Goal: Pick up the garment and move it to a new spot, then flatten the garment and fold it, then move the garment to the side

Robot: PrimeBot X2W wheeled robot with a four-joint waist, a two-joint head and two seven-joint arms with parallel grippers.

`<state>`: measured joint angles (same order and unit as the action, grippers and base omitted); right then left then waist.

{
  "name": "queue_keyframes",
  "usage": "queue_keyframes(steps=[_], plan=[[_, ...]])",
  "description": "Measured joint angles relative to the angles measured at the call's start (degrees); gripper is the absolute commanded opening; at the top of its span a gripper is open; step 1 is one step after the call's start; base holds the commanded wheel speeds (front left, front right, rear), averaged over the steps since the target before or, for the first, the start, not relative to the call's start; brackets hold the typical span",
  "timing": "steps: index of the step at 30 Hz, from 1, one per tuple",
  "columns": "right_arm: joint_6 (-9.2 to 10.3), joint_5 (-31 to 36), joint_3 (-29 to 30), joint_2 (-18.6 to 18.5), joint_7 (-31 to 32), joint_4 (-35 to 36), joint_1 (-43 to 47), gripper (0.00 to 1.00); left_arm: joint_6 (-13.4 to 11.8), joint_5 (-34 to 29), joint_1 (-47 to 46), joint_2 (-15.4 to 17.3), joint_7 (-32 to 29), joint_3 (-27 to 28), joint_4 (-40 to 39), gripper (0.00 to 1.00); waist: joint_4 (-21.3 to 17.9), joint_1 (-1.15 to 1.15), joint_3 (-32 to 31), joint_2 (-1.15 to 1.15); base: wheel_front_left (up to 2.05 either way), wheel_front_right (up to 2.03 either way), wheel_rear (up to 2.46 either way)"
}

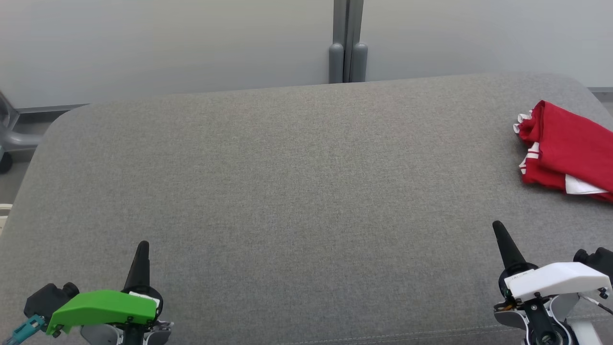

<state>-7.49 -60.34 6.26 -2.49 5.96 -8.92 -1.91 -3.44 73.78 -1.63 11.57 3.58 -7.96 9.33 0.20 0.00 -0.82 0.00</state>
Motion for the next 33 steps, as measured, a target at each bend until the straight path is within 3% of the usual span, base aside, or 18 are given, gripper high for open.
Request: queue_keyframes(steps=[33], plan=[[0.01,-17.24,1.81,-0.1,1.35,-1.76,-1.07,0.0,5.99,10.42,-1.93,-4.37,-4.04,5.7,2.24,0.0,-0.1,0.0,0.41,0.0,0.0,0.0,0.0]])
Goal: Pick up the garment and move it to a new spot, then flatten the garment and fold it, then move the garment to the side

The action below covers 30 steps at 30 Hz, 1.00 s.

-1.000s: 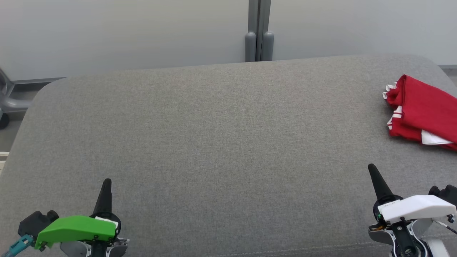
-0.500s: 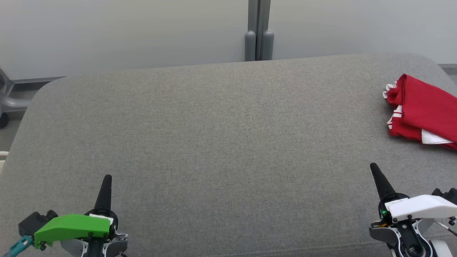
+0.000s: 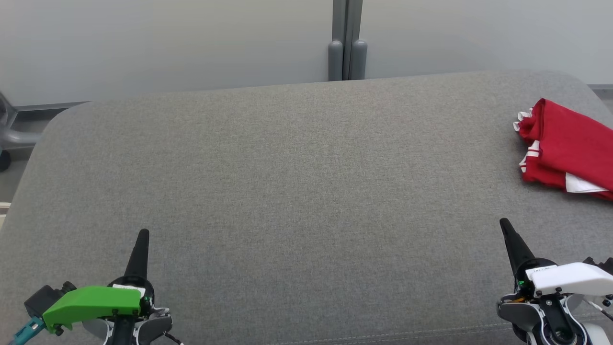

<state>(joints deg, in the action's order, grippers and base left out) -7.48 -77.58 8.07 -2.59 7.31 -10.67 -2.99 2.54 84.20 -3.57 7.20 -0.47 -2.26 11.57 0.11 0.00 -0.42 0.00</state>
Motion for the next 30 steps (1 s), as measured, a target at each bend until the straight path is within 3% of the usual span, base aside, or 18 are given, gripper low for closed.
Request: queue_keyframes(steps=[30], plan=[[0.0,-12.59,1.31,-0.12,1.0,-1.29,-0.86,0.0,4.27,7.88,-1.61,-3.22,-3.0,4.14,1.68,0.0,-0.09,0.0,0.38,0.0,0.0,0.0,0.0]])
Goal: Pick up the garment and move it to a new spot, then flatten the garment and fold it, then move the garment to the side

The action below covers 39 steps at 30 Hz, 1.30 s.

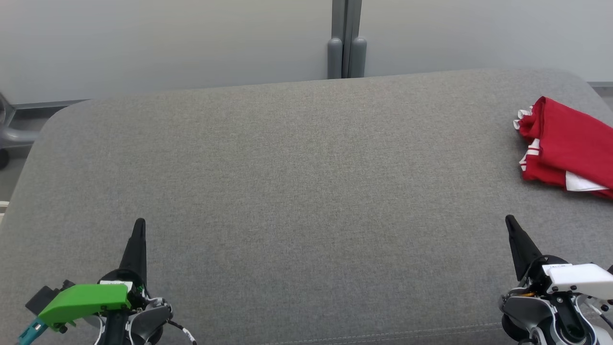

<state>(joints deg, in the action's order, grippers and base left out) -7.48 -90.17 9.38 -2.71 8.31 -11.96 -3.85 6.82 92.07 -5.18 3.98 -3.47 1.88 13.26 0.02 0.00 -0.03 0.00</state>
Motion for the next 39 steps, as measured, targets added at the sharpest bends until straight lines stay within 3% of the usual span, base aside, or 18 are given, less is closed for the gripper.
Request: queue_keyframes(steps=[39], plan=[[0.0,-2.0,0.25,-0.02,0.19,-0.22,-0.09,0.0,0.75,1.18,-0.2,-0.81,-0.57,0.92,0.19,0.0,-0.02,0.0,0.07,0.0,0.0,0.0,0.0]])
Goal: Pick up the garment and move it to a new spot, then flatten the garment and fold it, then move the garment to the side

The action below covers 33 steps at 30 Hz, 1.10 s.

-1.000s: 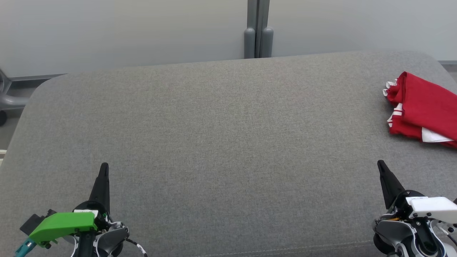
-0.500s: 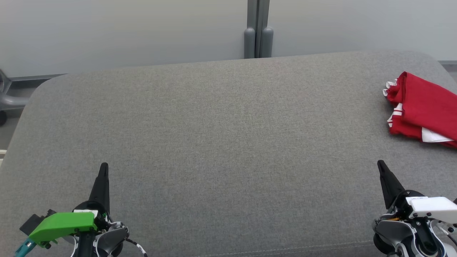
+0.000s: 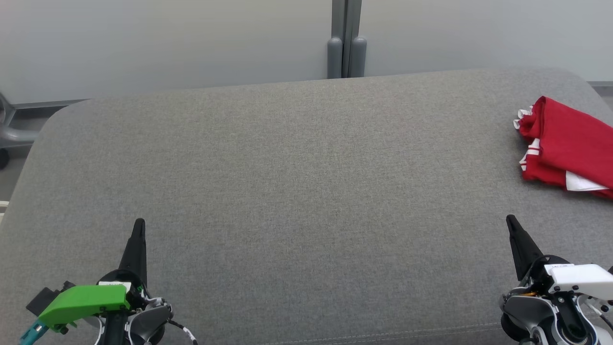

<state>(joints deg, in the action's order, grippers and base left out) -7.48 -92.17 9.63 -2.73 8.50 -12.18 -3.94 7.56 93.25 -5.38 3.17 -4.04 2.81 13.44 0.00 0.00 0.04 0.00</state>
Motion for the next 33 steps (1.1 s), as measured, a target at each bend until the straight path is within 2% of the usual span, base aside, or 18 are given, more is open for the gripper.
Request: queue_keyframes(steps=[33], plan=[[0.0,0.0,0.0,0.0,0.0,0.0,0.0,0.0,0.0,-0.01,0.0,-0.11,-0.03,0.15,0.0,0.0,0.0,0.0,0.0,0.0,0.0,0.0,0.0]])
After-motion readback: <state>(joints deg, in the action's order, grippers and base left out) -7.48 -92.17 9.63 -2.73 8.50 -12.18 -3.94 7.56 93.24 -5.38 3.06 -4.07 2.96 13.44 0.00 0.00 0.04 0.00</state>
